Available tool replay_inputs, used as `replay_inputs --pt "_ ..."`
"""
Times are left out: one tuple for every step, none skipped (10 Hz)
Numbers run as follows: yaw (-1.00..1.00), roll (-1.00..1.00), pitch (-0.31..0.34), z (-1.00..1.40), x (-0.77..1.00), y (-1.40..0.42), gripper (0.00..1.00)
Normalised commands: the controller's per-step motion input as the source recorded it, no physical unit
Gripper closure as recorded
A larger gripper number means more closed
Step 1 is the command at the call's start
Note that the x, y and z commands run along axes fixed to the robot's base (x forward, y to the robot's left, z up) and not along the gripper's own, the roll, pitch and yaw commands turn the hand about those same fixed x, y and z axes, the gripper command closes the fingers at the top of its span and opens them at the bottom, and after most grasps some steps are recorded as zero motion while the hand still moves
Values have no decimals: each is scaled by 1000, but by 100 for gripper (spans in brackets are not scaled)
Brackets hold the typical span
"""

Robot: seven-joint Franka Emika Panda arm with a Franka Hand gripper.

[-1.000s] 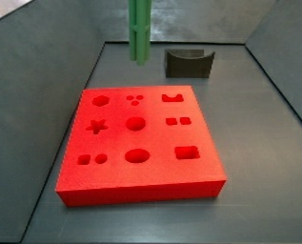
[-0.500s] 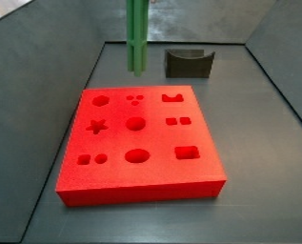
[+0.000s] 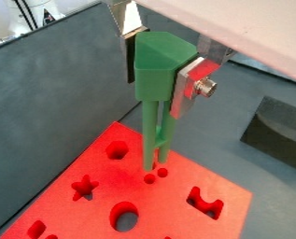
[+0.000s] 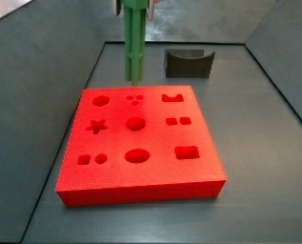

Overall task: Pick up the 3 prong object. Move up. Move to above the board. Insert the 3 prong object.
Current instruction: Insert the 3 prong object.

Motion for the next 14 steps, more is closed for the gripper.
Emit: replay_inputs --pt "-14 107 -4 -314 0 0 100" --pt "-11 100 -1 -297 0 0 100" --pt "-14 84 0 -271 0 0 100" --pt "-26 67 -4 -257 0 9 100" --pt "-83 57 0 -194 0 71 100" --pt "-69 36 0 -146 34 106 100" --pt "-57 36 0 -146 29 94 100" --pt "-54 43 0 -140 9 40 100" --pt "-49 34 0 -83 80 0 100" --pt "-20 17 1 -46 146 0 100" --pt "-20 16 0 -63 109 0 100" --pt "-6 11 0 -51 137 0 100" --pt "0 11 1 -46 180 0 100" --pt "0 17 0 -51 177 0 100"
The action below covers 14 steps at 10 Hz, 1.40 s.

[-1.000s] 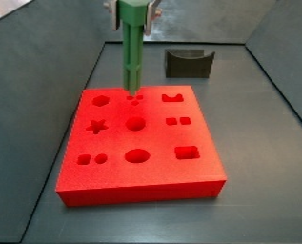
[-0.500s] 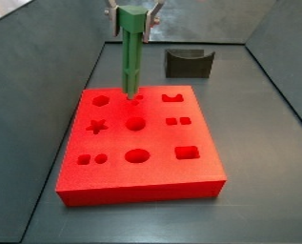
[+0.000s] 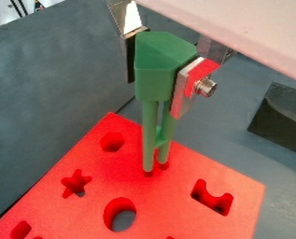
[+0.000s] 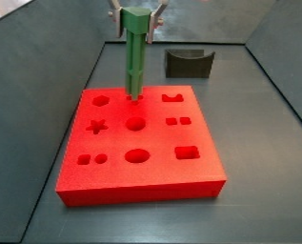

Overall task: Pick up the 3 prong object. Move up. Move to above the board. Insert the 3 prong object.
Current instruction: Insert the 3 prong object.

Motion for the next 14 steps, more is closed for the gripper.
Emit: replay_inputs --pt "0 21 0 -63 151 0 100" --pt "0 20 0 -63 160 0 100" --pt "0 37 0 -100 106 0 100" --pt "-3 44 0 -140 31 0 100" --pt "-6 44 0 -151 0 0 100" --pt "0 37 0 -126 0 0 100" --pt "0 30 0 -106 0 0 100" --pt "0 20 0 -83 0 0 100" --pt "0 17 0 -83 0 0 100" --pt "0 24 0 -89 0 0 100" --pt "0 9 0 -86 0 0 100" --pt "0 0 -11 -89 0 0 100" --pt "0 0 -19 -100 0 0 100" --pt "0 0 -26 -129 0 0 100"
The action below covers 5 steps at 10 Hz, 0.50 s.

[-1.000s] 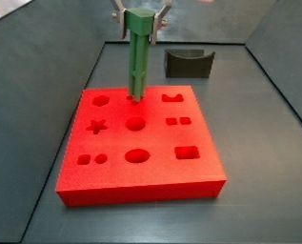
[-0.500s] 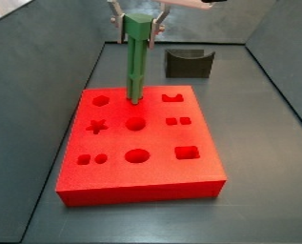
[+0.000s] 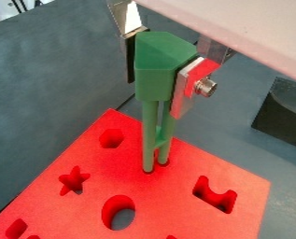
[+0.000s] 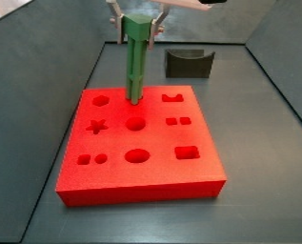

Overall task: Pick up the 3 prong object. Move up. Move to above the board. Insert the 3 prong object.
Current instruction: Insert the 3 prong object.

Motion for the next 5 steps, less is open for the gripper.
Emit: replay_inputs --pt "0 0 -67 -226 0 0 100" --pt "0 1 -87 -277 0 0 100" --pt "0 0 -83 -269 0 0 100" --pt "0 0 -83 -257 0 0 100" --pt "0 0 -50 -177 0 0 100"
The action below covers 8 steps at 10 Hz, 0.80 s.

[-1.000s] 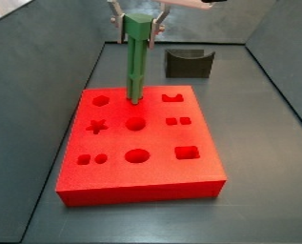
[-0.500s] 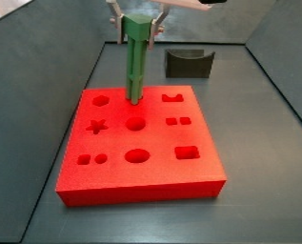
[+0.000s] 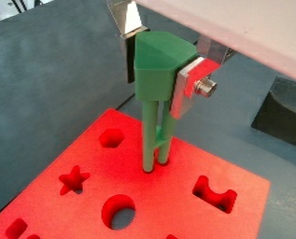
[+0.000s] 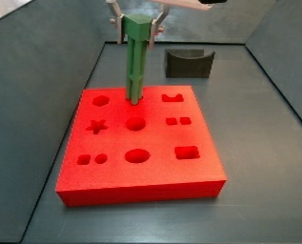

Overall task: Pick up the 3 prong object. Move up. Move to above the board. Insert the 3 prong object.
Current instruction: Insert the 3 prong object.

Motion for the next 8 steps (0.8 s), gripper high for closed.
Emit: replay_inputs --pt "-6 0 -13 -109 34 0 100" --pt "-3 0 0 -86 57 0 100" --pt "-3 0 -6 -97 9 0 100" --pt "-20 0 0 -40 0 0 100" --pt "-43 0 0 -14 0 0 100" --pt "-66 0 0 -9 0 0 100" --pt "-77 7 0 -9 0 0 100" --pt "-83 7 0 -17 0 0 100"
